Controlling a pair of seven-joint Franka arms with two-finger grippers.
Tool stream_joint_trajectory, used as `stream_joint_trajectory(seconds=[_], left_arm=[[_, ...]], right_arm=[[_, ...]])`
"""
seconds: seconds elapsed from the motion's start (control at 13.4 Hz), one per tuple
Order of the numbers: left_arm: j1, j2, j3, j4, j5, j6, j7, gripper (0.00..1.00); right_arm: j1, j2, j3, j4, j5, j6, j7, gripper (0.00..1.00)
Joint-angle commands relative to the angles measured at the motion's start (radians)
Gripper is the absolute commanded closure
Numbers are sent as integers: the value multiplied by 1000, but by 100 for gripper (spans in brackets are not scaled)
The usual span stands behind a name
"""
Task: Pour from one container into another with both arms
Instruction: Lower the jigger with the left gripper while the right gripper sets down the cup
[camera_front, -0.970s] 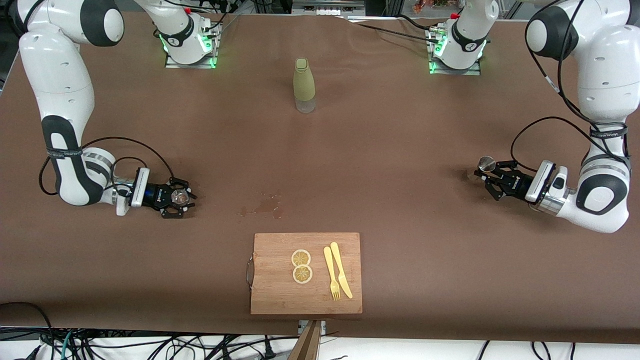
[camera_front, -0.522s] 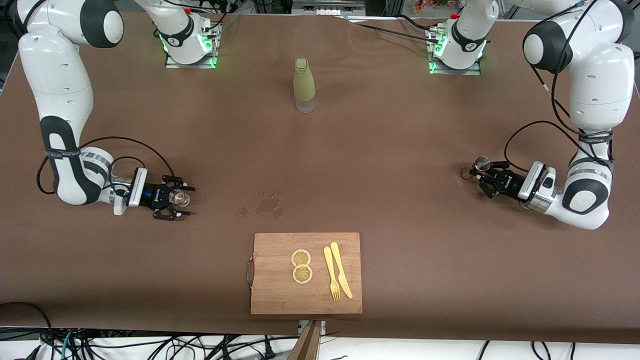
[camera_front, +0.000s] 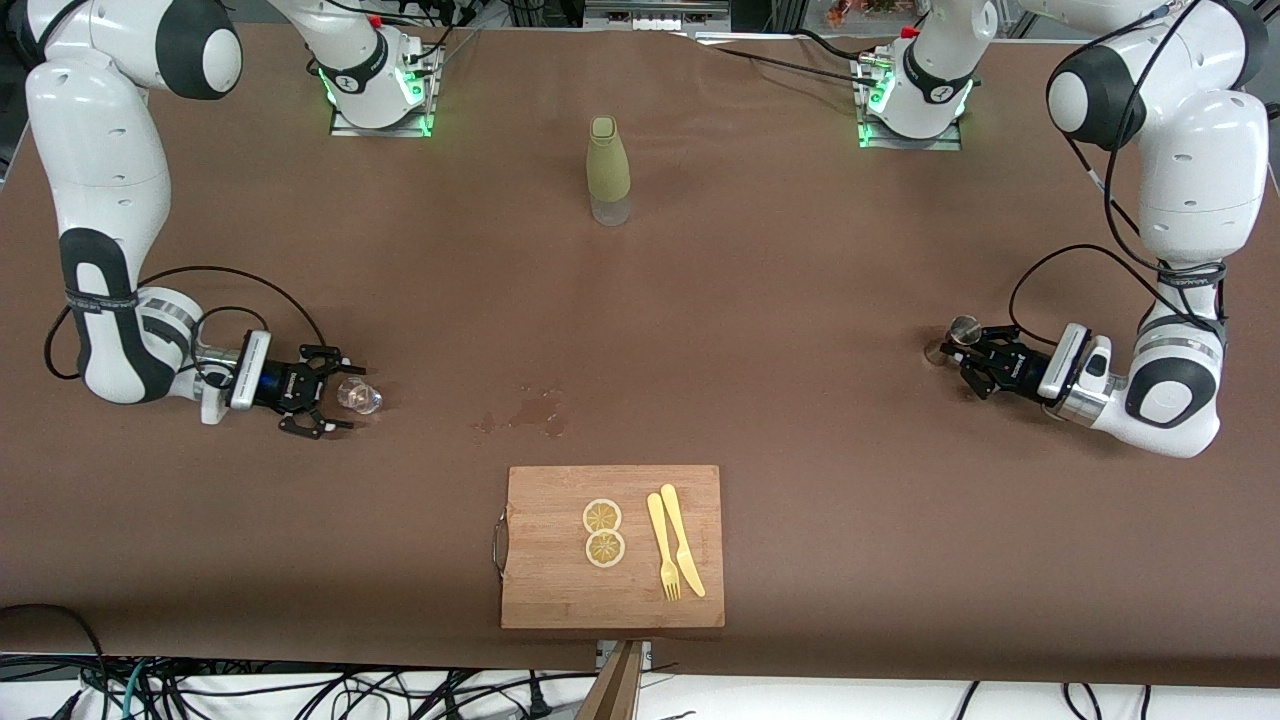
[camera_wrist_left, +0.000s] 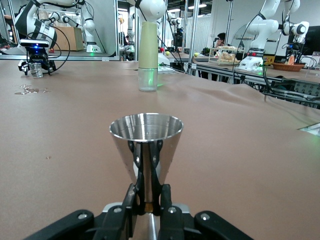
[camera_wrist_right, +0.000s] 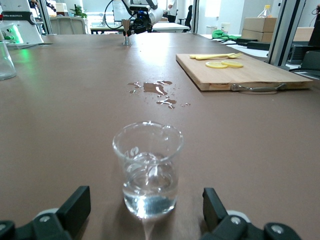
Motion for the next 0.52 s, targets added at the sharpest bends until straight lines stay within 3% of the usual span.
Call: stream_joint_trajectory(seconds=[0.0,0.07,0.22,0.45], left_arm=[[6,-1,-1,9,37,-17,103,100],[7,-4,-1,9,37,-16,104,91],[9,-5,-1,9,36,-12,167,0],[12,-25,-1,9,39,-11,192,0]], right_arm=[[2,-21,-41,-1,9,-44,4,0],[2,-26,-60,1,6,-60,19,0],[4,-30,-100,9,3,-93,45,0],[4,-46,-139,94,-55,-134,192,0]])
